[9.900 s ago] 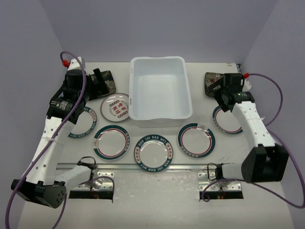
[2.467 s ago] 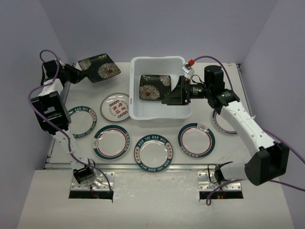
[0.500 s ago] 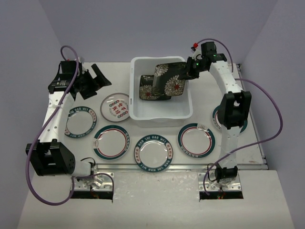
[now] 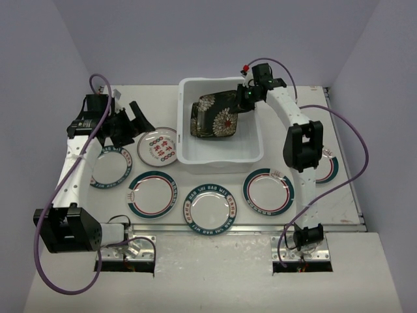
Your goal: Place the plates into the plastic bin on the countertop
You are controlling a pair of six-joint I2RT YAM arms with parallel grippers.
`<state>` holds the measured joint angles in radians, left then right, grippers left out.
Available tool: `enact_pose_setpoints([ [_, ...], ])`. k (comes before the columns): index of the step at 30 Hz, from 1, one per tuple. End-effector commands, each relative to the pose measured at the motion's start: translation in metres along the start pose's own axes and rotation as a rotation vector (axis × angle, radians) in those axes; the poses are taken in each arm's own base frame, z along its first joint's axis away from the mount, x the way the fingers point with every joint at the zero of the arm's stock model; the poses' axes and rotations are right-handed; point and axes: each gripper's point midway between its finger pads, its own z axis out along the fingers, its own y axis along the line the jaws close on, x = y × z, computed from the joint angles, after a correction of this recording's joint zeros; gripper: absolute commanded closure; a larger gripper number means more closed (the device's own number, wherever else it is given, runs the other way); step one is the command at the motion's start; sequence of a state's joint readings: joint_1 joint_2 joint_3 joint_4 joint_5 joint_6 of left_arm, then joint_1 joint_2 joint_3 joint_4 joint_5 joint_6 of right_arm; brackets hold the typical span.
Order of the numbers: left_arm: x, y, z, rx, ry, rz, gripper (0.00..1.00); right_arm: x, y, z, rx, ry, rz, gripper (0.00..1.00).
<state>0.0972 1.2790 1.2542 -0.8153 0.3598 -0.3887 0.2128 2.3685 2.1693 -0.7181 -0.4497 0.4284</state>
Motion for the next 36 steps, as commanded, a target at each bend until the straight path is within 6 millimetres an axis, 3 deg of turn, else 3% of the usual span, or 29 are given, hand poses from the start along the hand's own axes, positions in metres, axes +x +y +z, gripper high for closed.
enact_pose_setpoints([
  [1,0.006,-0.006,-0.010,0.020,-0.018,0.046,0.00,-0.058,0.029,-0.003,-0.066,-0.204,-0.094,0.95],
  [5,0.016,-0.002,-0.009,0.017,-0.001,0.048,0.00,-0.058,0.022,0.010,-0.064,-0.201,-0.088,0.85],
  [10,0.020,0.002,-0.006,0.006,0.009,0.050,0.00,-0.065,0.029,0.009,-0.078,-0.224,-0.108,0.57],
  [17,0.012,0.018,-0.005,-0.091,-0.016,0.050,0.00,-0.084,0.054,-0.018,-0.112,-0.307,-0.121,0.03],
  [29,0.004,0.024,-0.008,-0.141,-0.050,0.048,0.00,-0.104,0.084,-0.072,-0.105,-0.396,-0.092,0.01],
  [36,-0.009,0.021,-0.011,-0.155,-0.083,0.049,0.00,-0.090,0.079,-0.074,-0.062,-0.349,-0.082,0.01],
])
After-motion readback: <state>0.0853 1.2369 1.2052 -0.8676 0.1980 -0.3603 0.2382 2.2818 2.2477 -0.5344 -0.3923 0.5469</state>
